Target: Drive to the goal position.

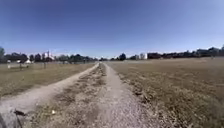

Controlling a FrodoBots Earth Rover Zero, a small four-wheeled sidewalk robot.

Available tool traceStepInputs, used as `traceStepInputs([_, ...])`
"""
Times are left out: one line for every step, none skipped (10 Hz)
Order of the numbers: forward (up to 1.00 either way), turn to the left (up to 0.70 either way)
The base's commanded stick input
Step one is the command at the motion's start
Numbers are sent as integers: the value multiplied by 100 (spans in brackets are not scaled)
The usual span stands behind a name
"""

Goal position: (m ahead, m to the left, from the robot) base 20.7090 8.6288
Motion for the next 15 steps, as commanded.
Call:
traceStepInputs([69, -34])
traceStepInputs([69, -34])
traceStepInputs([69, 6])
traceStepInputs([69, 6])
traceStepInputs([69, 6])
traceStepInputs([69, 6])
traceStepInputs([69, 6])
traceStepInputs([69, 6])
traceStepInputs([69, 6])
traceStepInputs([69, 6])
traceStepInputs([69, 6])
traceStepInputs([69, 6])
traceStepInputs([69, 6])
traceStepInputs([69, 6])
traceStepInputs([69, 6])
